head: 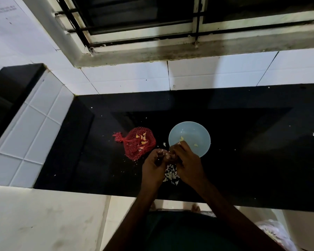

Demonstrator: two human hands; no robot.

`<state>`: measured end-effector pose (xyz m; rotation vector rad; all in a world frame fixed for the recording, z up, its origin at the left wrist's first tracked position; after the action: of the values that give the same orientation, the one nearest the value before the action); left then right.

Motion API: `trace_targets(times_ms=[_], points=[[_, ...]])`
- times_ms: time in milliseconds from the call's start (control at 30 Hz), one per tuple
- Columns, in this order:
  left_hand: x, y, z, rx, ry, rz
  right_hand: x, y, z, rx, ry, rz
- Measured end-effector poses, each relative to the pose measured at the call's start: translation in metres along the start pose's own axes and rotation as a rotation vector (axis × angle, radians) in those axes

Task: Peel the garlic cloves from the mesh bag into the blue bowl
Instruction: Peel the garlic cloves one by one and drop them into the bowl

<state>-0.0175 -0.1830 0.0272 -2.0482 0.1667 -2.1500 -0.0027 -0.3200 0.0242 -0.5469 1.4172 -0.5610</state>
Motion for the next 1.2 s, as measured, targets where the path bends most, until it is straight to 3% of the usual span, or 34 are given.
trace_targets(times_ms=[267,400,567,767,967,1067,1200], points=[[-0.009,-0.007,-0.006,0.035,-0.028,-0.054,0.005,0.001,0.0,-0.017,0.09,0.23],[-0.006,-0.007,-0.009,0.044,-0.06,-0.117,0.008,0.006,-0.004,-0.121,0.107,0.242],[-0.005,-0.005,-0.012,0.063,-0.083,-0.131,0.004,0.003,-0.007,-0.136,0.12,0.233],[-0.011,-0.007,-0.012,0.068,-0.117,-0.086,0.02,0.0,0.003,-0.017,0.209,0.165],[-0.02,-0.015,-0.011,0.047,-0.108,0.013,0.023,0.013,0.004,-0.084,0.186,0.048],[-0.027,-0.021,-0.011,0.068,-0.129,-0.046,0.023,0.02,0.002,-0.132,0.179,-0.034],[-0.03,-0.026,-0.011,0.1,-0.133,-0.116,0.015,0.015,0.002,-0.122,0.164,0.029]])
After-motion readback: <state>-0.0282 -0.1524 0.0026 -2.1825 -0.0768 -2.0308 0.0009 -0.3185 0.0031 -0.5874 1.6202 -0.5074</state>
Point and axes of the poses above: each hand's wrist, its own z-axis towards the middle knuckle, its own y-axis out of the palm, x = y × z, the point moved 6 cm from there along z, towards the middle knuckle, and after that the axes turned 15 degrees about y, right-handed, at the moved point
